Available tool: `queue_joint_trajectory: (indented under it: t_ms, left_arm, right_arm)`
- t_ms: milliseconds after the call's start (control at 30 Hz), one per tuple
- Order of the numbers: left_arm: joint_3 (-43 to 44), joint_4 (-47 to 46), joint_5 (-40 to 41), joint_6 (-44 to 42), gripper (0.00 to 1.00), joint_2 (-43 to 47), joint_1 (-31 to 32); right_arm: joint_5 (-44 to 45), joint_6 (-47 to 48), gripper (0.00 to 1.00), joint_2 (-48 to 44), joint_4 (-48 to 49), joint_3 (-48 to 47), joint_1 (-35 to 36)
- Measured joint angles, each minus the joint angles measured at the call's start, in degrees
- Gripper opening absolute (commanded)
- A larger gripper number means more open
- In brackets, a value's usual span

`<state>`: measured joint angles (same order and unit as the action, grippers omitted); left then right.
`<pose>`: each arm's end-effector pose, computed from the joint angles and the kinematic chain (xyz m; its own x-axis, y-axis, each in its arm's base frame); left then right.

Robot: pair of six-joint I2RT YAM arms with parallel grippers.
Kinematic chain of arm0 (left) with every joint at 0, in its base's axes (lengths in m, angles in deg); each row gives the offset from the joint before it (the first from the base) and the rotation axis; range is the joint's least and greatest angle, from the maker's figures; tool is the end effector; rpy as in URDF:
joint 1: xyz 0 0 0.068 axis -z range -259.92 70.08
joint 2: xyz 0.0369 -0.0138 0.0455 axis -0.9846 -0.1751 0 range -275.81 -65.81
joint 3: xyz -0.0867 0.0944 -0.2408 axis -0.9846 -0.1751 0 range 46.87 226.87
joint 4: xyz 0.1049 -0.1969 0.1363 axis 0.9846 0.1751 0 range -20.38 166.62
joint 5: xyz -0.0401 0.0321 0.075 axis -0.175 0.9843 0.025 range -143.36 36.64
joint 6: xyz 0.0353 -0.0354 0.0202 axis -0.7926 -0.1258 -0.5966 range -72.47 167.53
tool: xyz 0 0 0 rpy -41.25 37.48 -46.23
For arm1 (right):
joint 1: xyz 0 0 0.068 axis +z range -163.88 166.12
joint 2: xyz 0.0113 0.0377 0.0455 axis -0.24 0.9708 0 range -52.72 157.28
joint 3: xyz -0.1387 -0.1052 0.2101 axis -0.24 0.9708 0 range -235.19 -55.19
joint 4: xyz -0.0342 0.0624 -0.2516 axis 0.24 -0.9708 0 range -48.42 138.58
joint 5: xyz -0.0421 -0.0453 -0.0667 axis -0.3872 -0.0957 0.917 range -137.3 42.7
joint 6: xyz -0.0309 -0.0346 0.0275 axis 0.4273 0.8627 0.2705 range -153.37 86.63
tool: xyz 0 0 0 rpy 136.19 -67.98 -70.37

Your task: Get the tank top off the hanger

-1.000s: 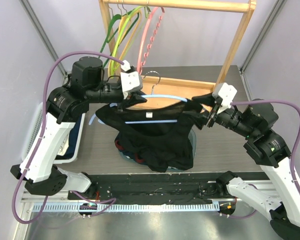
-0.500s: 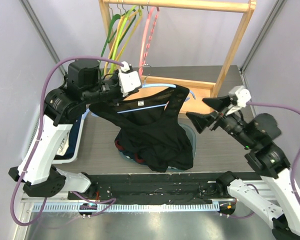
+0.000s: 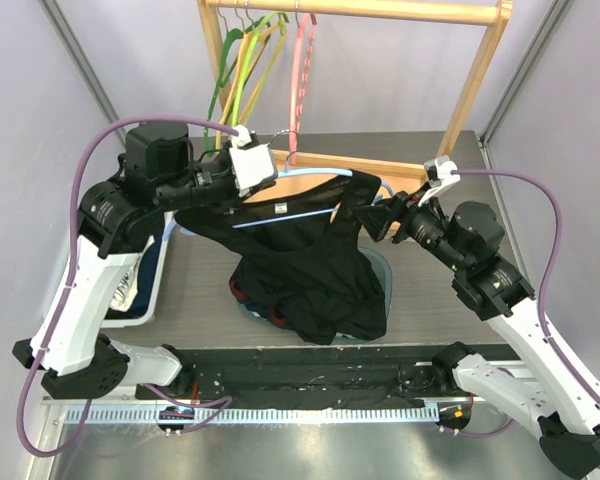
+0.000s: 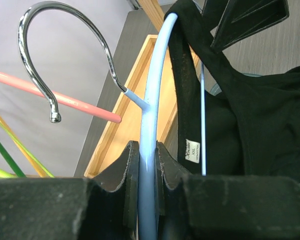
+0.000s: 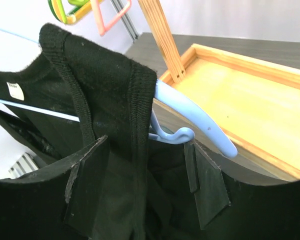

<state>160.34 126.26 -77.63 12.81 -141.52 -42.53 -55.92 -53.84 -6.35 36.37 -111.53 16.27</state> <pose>0.1600 -0.1406 0.5323 0.2799 0.4394 -0.8536 0.8554 0.2894 0.4295 0.1512 0.0940 0.4019 -0.2506 0.2543 -0.9341 -0.5748 0.7373 0.3550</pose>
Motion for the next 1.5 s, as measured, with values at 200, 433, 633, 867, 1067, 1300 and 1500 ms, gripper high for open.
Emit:
queue_joint_trajectory:
  t_ms: [200, 433, 633, 867, 1067, 1300, 1500]
  left_arm:
    - [0.3, 0.0, -0.2, 0.0, 0.0, 0.6, 0.0]
    - [0.3, 0.8, 0.1, -0.1, 0.0, 0.8, 0.0]
    - [0.3, 1.2, -0.3, -0.2, 0.0, 0.8, 0.0]
    - [0.3, 1.4, -1.0, -0.1, 0.0, 0.7, 0.0]
    - [0.3, 1.5, -1.0, -0.1, 0.0, 0.7, 0.0]
    - [0.3, 1.9, -0.2, -0.2, 0.0, 0.7, 0.0]
    - [0.2, 1.9, 0.0, -0.2, 0.0, 0.8, -0.2]
  right_arm:
    - [0.1, -2.3, 0.61, 1.0, 2.9, 0.3, 0.0]
    - [-1.0, -3.4, 0.76, 1.7, 3.0, 0.4, -0.1]
    - [-1.8, -3.4, 0.78, -2.6, -0.2, 1.6, -0.1]
    - [-2.9, -3.7, 0.76, -6.1, -1.2, 1.4, -0.1]
    - [-3.6, -3.7, 0.73, -2.3, -0.9, -0.1, -0.1]
    - [-3.6, -4.0, 0.66, 1.9, 0.8, -1.2, -0.1]
    - [-4.2, -4.9, 0.6, 3.8, 1.8, -2.6, -0.1]
